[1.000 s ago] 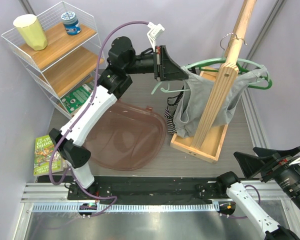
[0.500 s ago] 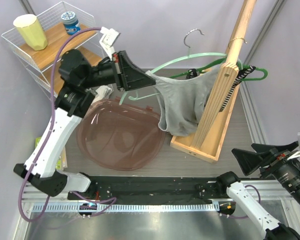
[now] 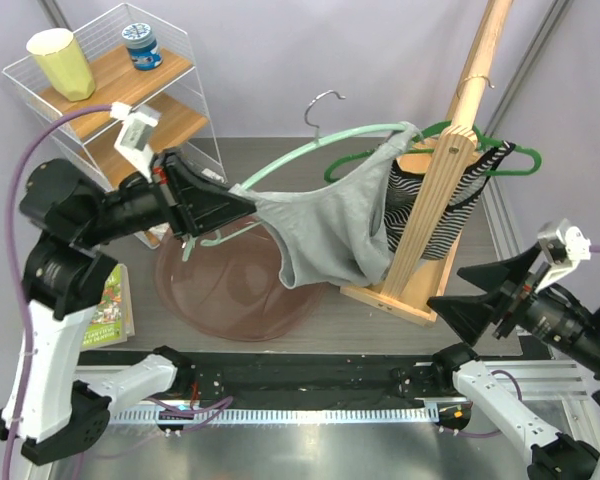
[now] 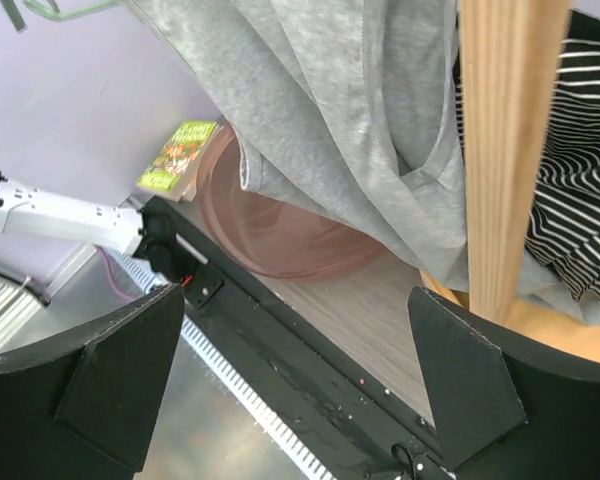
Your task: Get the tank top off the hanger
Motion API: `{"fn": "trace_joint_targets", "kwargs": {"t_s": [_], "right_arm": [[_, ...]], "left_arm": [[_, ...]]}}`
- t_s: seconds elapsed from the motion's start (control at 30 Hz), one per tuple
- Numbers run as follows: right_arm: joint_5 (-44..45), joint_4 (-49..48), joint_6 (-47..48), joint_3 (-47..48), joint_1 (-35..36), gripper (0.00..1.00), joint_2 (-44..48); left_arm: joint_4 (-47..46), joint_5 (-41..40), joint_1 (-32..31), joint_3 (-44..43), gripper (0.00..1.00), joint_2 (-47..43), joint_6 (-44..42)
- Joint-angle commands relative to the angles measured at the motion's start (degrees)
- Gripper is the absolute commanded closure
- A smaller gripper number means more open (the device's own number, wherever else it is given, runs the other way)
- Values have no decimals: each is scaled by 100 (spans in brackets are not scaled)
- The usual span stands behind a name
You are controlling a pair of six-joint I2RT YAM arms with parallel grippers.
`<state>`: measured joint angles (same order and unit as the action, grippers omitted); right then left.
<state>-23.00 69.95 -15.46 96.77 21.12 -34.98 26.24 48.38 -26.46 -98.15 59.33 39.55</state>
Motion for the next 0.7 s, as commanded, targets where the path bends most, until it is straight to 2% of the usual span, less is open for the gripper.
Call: {"fn": "trace_joint_targets", "kwargs": {"t_s": [0.0,0.07,0.23,0.33,0.67], "right_arm": [[-800,-614,210,-167,-29,0,-360],[-1073,-974,158,-255,-29,0,-421],[-1978,-1956,-202,-545,-47,0,-667],[-2461,-2204,-413,-484,-82,1,-983],[-2701,-2531,-792,-28,-100,6,-1959]], "left_arm": [[863,-1127,44,-556,100,-456,-825],[927,-1558,44,-635,100,-562,-914],[1172,-1884,44,-1266,100,-450,-1106],[1506,-2524,44,-1679,100,-431,-1370],[2464,-3396,44,-2490,100,-598,-1986]]}}
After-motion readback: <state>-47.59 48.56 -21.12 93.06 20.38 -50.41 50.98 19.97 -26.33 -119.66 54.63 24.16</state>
